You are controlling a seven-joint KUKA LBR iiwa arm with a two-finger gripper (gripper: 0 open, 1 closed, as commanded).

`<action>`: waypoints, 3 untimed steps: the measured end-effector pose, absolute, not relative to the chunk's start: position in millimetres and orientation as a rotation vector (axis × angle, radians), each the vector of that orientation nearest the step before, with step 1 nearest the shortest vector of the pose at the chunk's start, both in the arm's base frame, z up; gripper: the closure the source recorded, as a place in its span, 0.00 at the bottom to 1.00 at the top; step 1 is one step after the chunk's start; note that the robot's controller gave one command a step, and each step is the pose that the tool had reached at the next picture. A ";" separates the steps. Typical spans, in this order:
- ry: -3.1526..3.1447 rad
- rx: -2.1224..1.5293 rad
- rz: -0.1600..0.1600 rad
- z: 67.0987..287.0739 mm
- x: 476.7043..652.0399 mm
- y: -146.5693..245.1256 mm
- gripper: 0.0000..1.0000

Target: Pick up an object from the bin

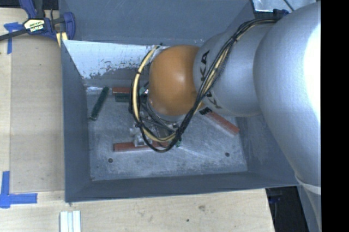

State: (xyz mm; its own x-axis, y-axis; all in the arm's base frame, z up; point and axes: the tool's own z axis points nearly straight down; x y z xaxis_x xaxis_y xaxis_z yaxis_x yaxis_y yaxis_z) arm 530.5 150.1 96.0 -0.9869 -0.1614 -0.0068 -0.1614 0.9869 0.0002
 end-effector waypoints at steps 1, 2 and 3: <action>3.127 -0.285 0.003 82.6 537.7 151.3 1.00; 3.130 -0.263 0.000 113.1 527.8 153.1 1.00; 3.123 -0.256 0.003 150.1 531.0 157.4 1.00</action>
Offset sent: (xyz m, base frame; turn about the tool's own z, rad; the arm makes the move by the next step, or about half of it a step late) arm -0.0128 0.0127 0.0979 0.0167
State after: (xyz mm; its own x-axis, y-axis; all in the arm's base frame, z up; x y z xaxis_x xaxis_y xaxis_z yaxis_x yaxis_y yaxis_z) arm 531.0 157.4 150.1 -0.9866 -0.1631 -0.0085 -0.1632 0.9866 0.0012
